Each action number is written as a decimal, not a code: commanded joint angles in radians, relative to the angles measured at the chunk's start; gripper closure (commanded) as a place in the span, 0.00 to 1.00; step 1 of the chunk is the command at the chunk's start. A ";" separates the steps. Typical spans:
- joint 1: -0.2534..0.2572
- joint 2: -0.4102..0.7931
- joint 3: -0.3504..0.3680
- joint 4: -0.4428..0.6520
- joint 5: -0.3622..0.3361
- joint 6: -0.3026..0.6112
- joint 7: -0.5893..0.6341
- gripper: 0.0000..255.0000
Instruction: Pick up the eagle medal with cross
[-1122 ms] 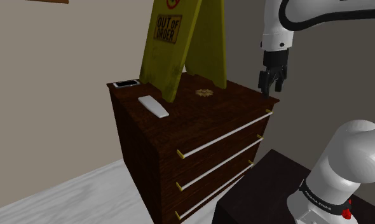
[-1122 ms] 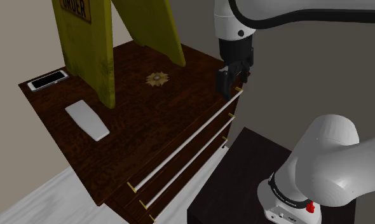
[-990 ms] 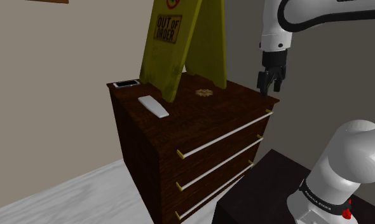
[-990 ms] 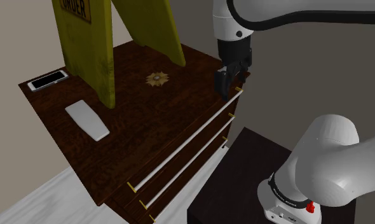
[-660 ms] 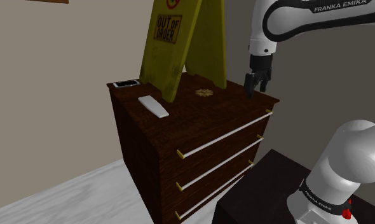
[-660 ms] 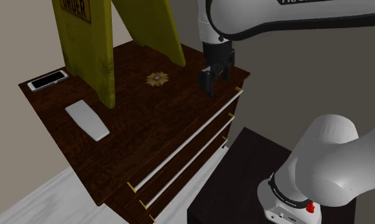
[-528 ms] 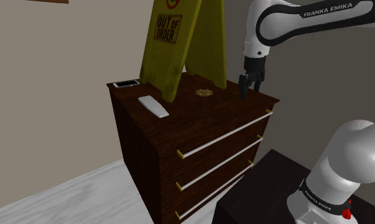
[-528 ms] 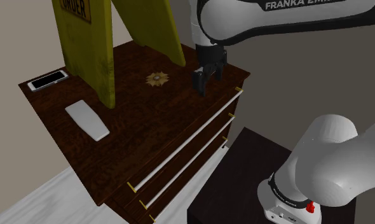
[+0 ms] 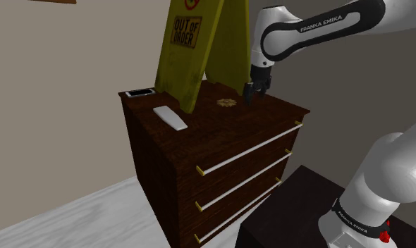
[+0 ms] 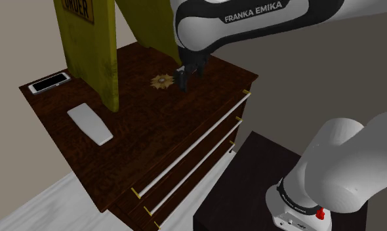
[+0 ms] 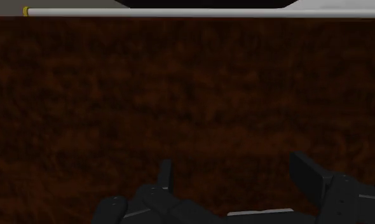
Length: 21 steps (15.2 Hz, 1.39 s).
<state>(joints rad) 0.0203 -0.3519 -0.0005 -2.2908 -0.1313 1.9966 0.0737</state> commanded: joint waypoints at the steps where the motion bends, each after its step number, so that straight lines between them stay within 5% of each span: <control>1: 0.000 0.059 0.001 0.025 -0.009 0.070 0.002 0.00; 7: -0.001 0.230 0.003 0.150 -0.035 0.213 0.004 0.00; 16: -0.004 0.265 0.002 0.084 -0.049 0.313 0.022 0.00; 17: -0.003 0.264 0.003 0.083 -0.049 0.313 0.025 1.00; 21: -0.003 0.266 0.004 0.085 -0.049 0.312 0.025 1.00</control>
<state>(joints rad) 0.0178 -0.0903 0.0037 -2.2037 -0.1805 2.3085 0.0987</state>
